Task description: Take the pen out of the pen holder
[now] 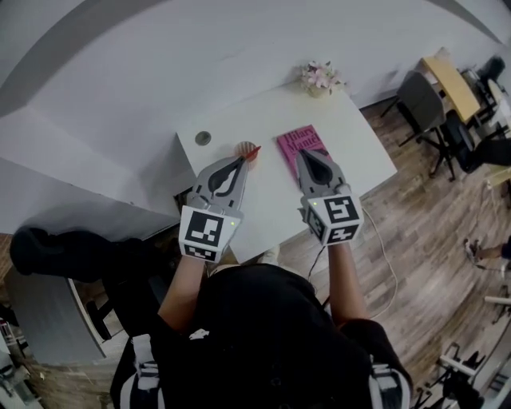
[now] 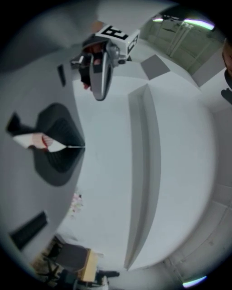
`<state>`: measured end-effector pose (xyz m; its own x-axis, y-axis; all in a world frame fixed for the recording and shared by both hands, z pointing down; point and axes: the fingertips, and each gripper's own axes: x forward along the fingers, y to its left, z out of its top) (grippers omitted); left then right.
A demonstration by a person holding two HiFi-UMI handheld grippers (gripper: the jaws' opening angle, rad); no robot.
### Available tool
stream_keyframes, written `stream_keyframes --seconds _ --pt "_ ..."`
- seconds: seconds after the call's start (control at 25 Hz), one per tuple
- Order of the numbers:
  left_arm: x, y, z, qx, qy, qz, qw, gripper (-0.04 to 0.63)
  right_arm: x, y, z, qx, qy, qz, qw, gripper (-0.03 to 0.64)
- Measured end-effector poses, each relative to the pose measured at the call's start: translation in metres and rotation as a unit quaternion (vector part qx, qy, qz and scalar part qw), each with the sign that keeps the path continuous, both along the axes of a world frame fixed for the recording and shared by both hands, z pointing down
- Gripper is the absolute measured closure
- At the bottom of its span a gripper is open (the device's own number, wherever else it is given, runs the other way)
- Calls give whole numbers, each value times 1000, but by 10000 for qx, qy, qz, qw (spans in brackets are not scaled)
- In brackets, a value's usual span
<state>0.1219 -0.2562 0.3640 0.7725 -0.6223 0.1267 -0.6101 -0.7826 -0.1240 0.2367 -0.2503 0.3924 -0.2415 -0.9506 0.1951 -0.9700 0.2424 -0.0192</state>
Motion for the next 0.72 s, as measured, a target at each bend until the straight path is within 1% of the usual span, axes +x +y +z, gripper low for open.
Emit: stream_keyframes --seconds 0.24,0.44,0.56,0.72 --pt "-6 -18 6 -52 -82 -501 9987 577 -8 -28 13 -159 21 -501 9986 581" --pt "-12 -24 20 -124 -225 -829 9962 577 -16 -45 34 -364 5 -867 9956 581" --pt "-19 -25 30 -252 -267 -1004 9943 577 -27 -50 44 -466 82 -1090 9929 581" --pt "-25 -26 40 -286 -343 -1138 9925 577 -38 -55 58 -614 124 -1314 9893 581"
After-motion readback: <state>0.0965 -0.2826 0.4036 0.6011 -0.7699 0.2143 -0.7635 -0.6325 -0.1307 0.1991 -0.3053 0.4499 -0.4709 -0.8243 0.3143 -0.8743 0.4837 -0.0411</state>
